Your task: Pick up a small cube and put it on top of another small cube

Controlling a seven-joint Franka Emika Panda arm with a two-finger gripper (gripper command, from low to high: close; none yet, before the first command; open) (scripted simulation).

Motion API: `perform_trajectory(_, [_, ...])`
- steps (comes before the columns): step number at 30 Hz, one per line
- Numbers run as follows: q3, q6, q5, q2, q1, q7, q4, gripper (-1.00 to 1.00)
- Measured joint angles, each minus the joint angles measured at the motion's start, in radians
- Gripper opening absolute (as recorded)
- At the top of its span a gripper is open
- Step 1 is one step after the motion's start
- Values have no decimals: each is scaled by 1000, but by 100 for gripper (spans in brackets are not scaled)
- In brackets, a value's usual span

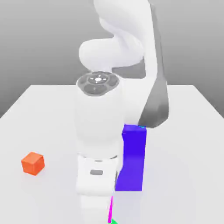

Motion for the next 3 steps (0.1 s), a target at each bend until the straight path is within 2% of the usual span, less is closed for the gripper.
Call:
perform_trajectory(1, [9, 16, 9, 19, -6, -9, 2, 100])
perform_trajectory(3, [9, 16, 9, 19, -6, -9, 2, 100])
